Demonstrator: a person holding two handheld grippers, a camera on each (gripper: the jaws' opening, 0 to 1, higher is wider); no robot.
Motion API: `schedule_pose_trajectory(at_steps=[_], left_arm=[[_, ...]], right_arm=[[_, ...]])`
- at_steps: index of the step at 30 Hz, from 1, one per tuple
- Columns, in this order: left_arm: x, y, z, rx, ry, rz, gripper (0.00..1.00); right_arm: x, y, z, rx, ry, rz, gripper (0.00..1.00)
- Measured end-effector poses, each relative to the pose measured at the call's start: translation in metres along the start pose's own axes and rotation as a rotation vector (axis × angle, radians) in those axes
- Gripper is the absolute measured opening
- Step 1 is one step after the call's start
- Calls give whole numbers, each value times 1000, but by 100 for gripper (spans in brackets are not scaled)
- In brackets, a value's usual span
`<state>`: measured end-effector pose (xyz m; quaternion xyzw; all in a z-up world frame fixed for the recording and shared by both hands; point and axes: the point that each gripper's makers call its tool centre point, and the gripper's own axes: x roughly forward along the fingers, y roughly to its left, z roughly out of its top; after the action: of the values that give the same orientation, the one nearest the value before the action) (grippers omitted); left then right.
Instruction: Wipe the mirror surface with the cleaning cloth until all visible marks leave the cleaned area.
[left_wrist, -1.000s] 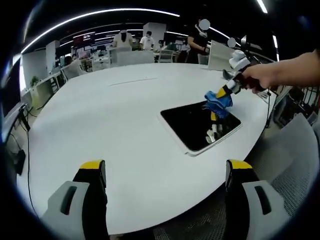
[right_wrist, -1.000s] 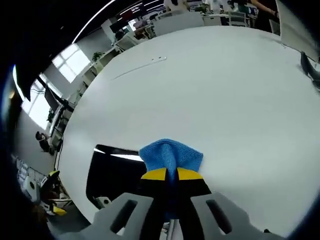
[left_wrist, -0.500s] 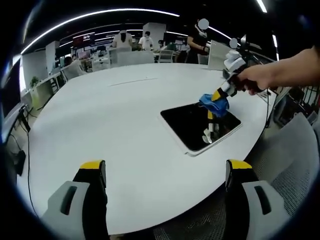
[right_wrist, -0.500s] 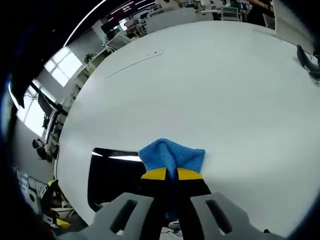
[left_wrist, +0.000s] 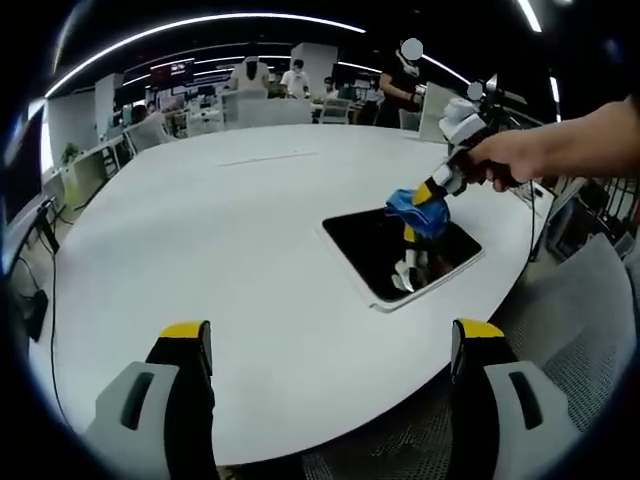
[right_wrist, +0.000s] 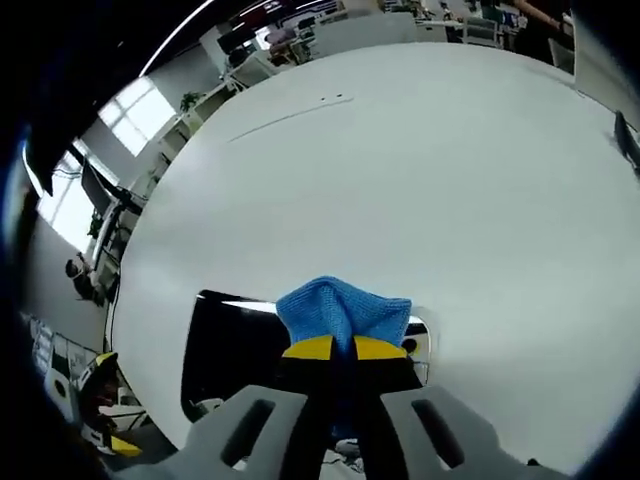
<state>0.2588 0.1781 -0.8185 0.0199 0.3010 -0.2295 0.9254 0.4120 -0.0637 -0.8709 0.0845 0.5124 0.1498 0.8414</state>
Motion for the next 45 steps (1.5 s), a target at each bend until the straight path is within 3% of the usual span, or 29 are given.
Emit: schedule_pose_trajectory(at_steps=[16, 32, 45], left_arm=[[0, -4, -1, 51, 16, -9, 99], [1, 4, 0, 35, 15, 16, 98], [4, 6, 1, 47, 20, 14, 98]], right_arm=[[19, 58, 4, -55, 15, 64, 0], [38, 109, 10, -112, 47, 127, 0], [41, 116, 11, -138, 53, 136, 0]])
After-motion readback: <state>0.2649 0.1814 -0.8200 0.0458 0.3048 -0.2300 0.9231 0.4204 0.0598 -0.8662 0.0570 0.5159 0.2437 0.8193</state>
